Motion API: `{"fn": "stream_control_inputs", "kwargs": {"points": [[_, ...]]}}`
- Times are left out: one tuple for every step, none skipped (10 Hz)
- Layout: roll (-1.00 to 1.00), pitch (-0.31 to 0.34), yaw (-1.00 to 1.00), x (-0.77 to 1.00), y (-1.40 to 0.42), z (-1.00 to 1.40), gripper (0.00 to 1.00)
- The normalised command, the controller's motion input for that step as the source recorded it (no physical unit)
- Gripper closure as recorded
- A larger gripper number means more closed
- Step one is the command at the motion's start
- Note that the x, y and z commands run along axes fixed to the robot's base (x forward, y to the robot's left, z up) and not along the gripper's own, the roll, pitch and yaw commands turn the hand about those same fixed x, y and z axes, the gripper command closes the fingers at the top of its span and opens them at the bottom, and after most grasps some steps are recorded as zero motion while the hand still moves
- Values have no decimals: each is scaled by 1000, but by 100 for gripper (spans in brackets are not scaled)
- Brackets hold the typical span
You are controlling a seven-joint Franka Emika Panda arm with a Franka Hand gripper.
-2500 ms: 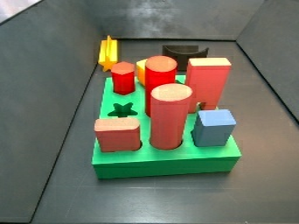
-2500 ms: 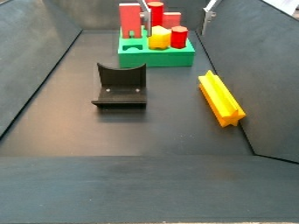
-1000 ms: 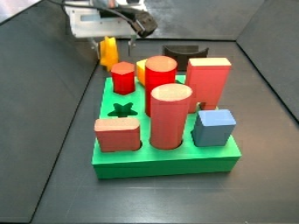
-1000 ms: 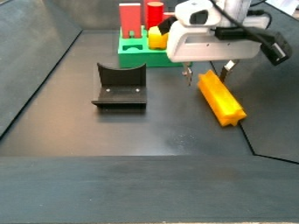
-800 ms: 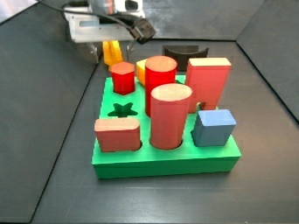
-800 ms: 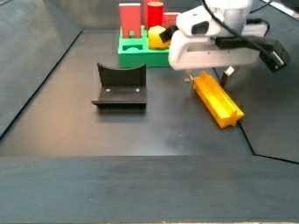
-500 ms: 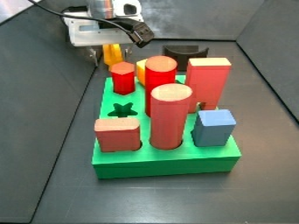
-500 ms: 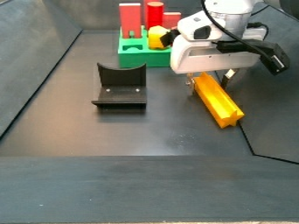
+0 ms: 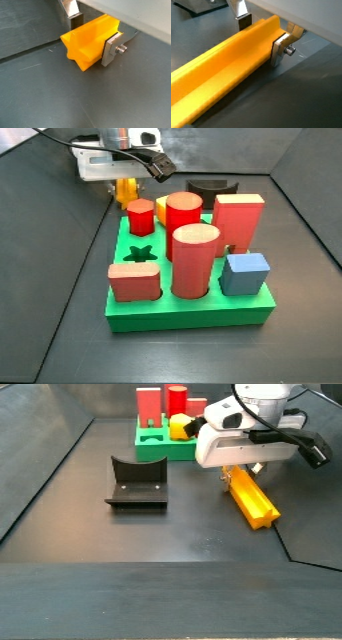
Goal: Pick up the star object. Move up. Place the star object on the fixture. Regrasp the star object. Move to above the board. Insert the star object.
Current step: Pick up the star object, then move up.
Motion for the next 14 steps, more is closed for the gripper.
{"fn": "stream_control_inputs", "kwargs": {"points": [[0,0,0,0,0,0,100],[0,0,0,0,0,0,100],[0,0,0,0,0,0,100],[0,0,0,0,0,0,100],[0,0,0,0,0,0,100],[0,0,0,0,0,0,100],[0,0,0,0,0,0,100],[0,0,0,0,0,0,100],[0,0,0,0,0,833,100],[7,2,30,-2,58,829,100],[12,36,25,-17,61,752,100],[17,55,8,-11,44,667,100],[28,61,-9,-8,29,527,100],[35,57,-14,-13,24,451,100]]}}
